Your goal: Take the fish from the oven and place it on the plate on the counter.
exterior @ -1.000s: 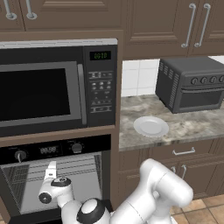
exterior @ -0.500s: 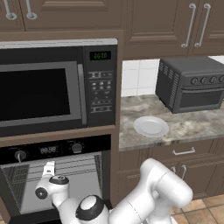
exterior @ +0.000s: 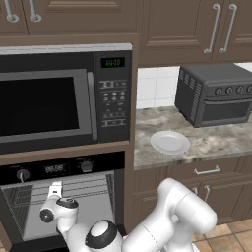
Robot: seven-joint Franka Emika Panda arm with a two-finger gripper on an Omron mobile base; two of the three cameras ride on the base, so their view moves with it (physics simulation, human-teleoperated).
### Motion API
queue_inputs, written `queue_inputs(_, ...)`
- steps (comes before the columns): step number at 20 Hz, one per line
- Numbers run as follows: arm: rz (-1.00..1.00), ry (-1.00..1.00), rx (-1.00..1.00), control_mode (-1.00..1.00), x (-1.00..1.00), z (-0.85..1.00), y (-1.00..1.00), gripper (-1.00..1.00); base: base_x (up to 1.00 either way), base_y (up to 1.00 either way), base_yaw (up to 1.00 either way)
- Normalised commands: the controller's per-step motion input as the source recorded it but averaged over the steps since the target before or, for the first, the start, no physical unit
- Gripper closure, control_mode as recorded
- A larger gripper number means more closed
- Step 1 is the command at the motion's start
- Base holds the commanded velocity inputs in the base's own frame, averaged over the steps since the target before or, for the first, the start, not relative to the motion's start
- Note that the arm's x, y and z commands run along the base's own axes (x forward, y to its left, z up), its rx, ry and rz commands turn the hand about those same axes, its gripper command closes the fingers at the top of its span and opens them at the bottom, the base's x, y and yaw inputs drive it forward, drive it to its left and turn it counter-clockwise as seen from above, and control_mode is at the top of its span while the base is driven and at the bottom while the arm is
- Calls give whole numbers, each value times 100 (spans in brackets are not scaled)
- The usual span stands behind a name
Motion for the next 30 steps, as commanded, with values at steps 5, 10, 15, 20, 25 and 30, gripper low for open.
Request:
queue_inputs(5,0,0,0,-100,0,0,0,100,0,0,0)
queue_inputs(10,0,-3,0,-100,-2,0,7,100,0,0,0)
queue_inputs(15,0,0,0,-100,-3,0,1,100,0,0,0)
queue_inputs(20,0,0,0,-100,-19,0,0,100,0,0,0)
queue_inputs(25,0,0,0,-100,-52,-1,0,100,0,0,0)
queue_inputs(30,0,-2,0,-100,-71,0,3,100,0,0,0)
